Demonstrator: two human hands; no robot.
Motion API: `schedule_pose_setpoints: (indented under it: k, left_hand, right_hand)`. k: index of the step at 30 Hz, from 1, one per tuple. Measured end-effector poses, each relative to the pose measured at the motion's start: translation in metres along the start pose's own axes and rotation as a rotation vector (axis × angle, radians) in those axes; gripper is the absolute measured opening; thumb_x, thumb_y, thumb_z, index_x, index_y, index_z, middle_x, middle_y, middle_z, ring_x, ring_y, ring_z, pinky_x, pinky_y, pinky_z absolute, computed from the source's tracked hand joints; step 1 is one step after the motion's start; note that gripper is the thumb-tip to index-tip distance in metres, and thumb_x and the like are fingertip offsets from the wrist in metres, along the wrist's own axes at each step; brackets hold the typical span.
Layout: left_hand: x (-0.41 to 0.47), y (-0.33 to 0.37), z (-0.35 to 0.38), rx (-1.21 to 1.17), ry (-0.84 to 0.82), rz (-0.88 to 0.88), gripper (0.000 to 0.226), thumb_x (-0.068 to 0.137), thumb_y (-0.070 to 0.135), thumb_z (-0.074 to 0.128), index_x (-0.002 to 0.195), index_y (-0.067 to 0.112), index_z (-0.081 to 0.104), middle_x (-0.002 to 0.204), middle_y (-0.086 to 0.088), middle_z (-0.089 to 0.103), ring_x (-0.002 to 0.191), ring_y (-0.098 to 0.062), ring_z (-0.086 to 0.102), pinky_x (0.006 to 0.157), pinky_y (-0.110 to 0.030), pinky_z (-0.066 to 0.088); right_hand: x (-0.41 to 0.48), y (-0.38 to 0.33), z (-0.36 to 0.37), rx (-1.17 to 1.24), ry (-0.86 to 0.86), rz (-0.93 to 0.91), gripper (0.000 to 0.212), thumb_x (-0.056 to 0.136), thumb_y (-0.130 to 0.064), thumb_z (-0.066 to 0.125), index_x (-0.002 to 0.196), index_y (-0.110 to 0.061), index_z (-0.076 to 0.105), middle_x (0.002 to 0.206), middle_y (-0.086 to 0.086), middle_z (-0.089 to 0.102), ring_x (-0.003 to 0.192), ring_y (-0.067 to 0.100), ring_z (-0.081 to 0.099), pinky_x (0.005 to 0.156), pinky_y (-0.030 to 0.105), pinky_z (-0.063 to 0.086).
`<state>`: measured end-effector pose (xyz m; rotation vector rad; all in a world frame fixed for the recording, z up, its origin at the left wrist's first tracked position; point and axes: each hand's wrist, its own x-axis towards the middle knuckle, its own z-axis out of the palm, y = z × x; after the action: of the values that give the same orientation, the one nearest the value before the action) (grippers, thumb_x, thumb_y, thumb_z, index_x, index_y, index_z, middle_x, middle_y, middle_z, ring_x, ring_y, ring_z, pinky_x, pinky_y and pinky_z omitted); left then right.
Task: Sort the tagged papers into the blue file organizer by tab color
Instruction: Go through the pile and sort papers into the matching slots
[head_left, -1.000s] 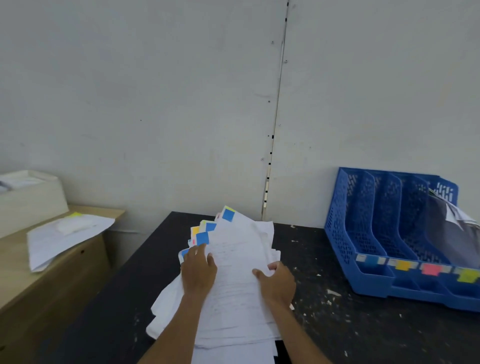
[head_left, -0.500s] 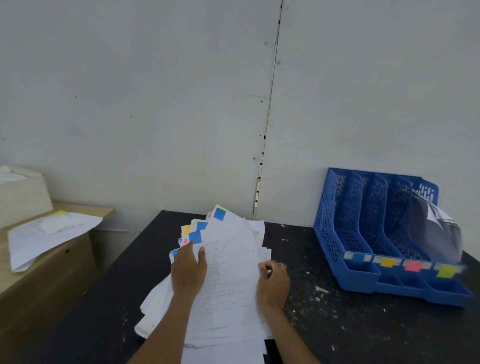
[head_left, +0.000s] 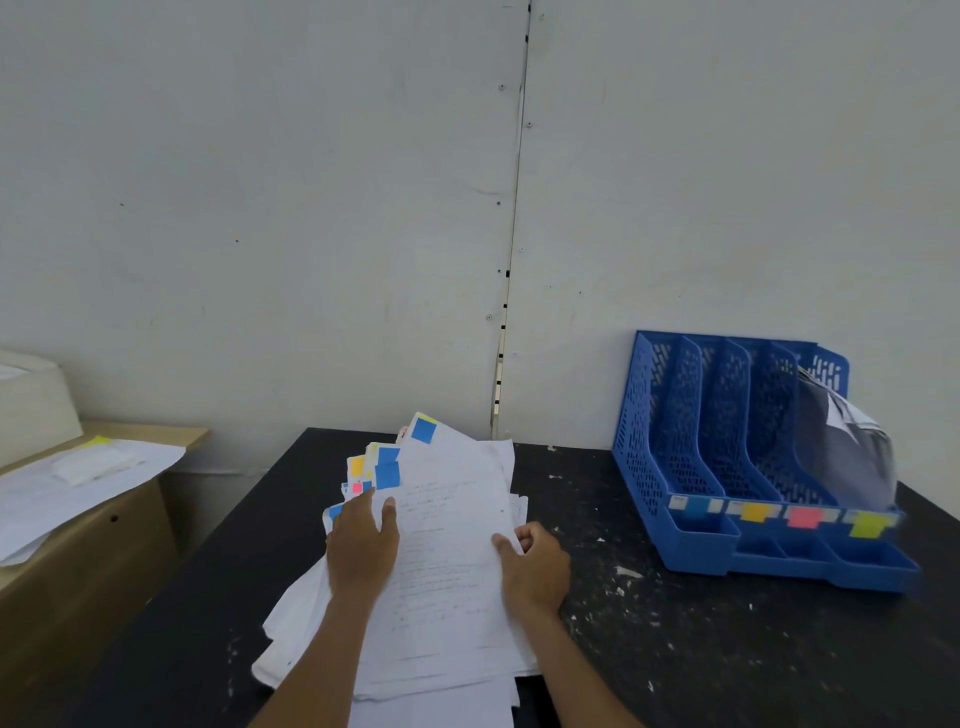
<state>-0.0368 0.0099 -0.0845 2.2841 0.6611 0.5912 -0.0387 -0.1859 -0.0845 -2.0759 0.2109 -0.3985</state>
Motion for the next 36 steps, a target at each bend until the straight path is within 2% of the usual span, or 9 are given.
schedule_pose_setpoints:
  k: [8, 11, 15, 19, 24, 28, 31, 34, 36]
  left_hand:
    - [0.01, -0.019, 0.008, 0.116, 0.028, 0.093, 0.041, 0.097, 0.041, 0.049, 0.122, 0.012, 0.061, 0.128, -0.008, 0.06, 0.117, -0.024, 0.056, 0.1, -0.038, 0.046]
    - [0.014, 0.005, 0.007, 0.201, 0.114, 0.145, 0.037, 0.093, 0.032, 0.057, 0.12, 0.008, 0.063, 0.132, -0.015, 0.056, 0.122, -0.033, 0.05, 0.101, -0.048, 0.039]
    - [0.005, 0.096, 0.022, -0.048, 0.171, 0.377, 0.038, 0.086, 0.03, 0.057, 0.111, 0.003, 0.068, 0.123, -0.022, 0.06, 0.116, -0.04, 0.054, 0.095, -0.051, 0.043]
    - [-0.035, 0.204, 0.054, -0.303, -0.067, 0.682, 0.044, 0.091, 0.04, 0.052, 0.118, 0.007, 0.064, 0.124, -0.015, 0.06, 0.117, -0.032, 0.056, 0.101, -0.042, 0.044]
    - [-0.101, 0.32, 0.098, -0.479, -0.425, 0.681, 0.053, 0.099, 0.048, 0.04, 0.145, 0.023, 0.036, 0.148, -0.001, 0.039, 0.135, -0.017, 0.037, 0.113, -0.038, 0.031]
    - [-0.125, 0.37, 0.119, -0.615, -0.533, 0.639, 0.058, 0.099, 0.05, 0.038, 0.15, 0.023, 0.029, 0.152, -0.002, 0.032, 0.138, -0.017, 0.033, 0.111, -0.033, 0.028]
    - [-0.118, 0.387, 0.134, -0.631, -0.559, 0.652, 0.06, 0.097, 0.056, 0.037, 0.147, 0.023, 0.035, 0.149, 0.0, 0.039, 0.136, -0.018, 0.036, 0.112, -0.037, 0.031]
    - [-0.102, 0.393, 0.149, -0.643, -0.583, 0.626, 0.069, 0.09, 0.071, 0.033, 0.144, 0.028, 0.038, 0.147, 0.004, 0.043, 0.134, -0.016, 0.04, 0.113, -0.044, 0.034]
    - [-0.095, 0.393, 0.154, -0.636, -0.6, 0.589, 0.07, 0.092, 0.069, 0.033, 0.148, 0.027, 0.032, 0.152, 0.004, 0.035, 0.139, -0.015, 0.034, 0.116, -0.043, 0.028]
  right_hand:
    - [0.013, 0.005, -0.031, 0.218, -0.119, -0.021, 0.016, 0.094, -0.024, 0.058, 0.085, -0.012, 0.053, 0.077, -0.003, 0.058, 0.066, 0.007, 0.051, 0.054, 0.014, 0.038]
    - [0.02, 0.003, -0.059, 0.268, -0.071, -0.096, 0.01, 0.098, -0.026, 0.051, 0.096, -0.016, 0.053, 0.088, -0.005, 0.06, 0.079, 0.005, 0.057, 0.06, 0.012, 0.039]
    - [0.047, -0.007, -0.109, 0.289, 0.121, -0.243, 0.016, 0.101, -0.023, 0.045, 0.095, -0.017, 0.058, 0.087, -0.013, 0.061, 0.08, -0.004, 0.056, 0.065, 0.011, 0.038]
    - [0.076, -0.019, -0.164, 0.279, 0.329, -0.338, 0.017, 0.103, -0.02, 0.04, 0.102, -0.016, 0.057, 0.086, -0.016, 0.058, 0.079, -0.009, 0.055, 0.066, 0.01, 0.039]
    - [0.11, -0.019, -0.232, 0.249, 0.475, -0.365, 0.022, 0.103, -0.02, 0.037, 0.112, -0.012, 0.055, 0.087, -0.015, 0.057, 0.075, -0.009, 0.055, 0.06, 0.007, 0.039]
    - [0.132, -0.013, -0.273, 0.222, 0.54, -0.376, 0.028, 0.103, -0.018, 0.037, 0.124, -0.011, 0.053, 0.095, -0.012, 0.054, 0.076, -0.007, 0.052, 0.068, 0.007, 0.039]
    - [0.147, -0.006, -0.291, 0.205, 0.552, -0.407, 0.029, 0.103, -0.015, 0.037, 0.127, -0.008, 0.052, 0.088, -0.02, 0.05, 0.081, -0.021, 0.051, 0.074, 0.015, 0.041]
    - [0.162, -0.001, -0.293, 0.202, 0.563, -0.459, 0.031, 0.104, -0.013, 0.036, 0.131, -0.006, 0.049, 0.1, -0.015, 0.051, 0.088, -0.031, 0.044, 0.071, -0.001, 0.037]
    - [0.169, 0.002, -0.286, 0.209, 0.574, -0.493, 0.032, 0.104, -0.012, 0.035, 0.133, -0.005, 0.048, 0.102, -0.015, 0.051, 0.088, -0.032, 0.043, 0.071, -0.004, 0.035]
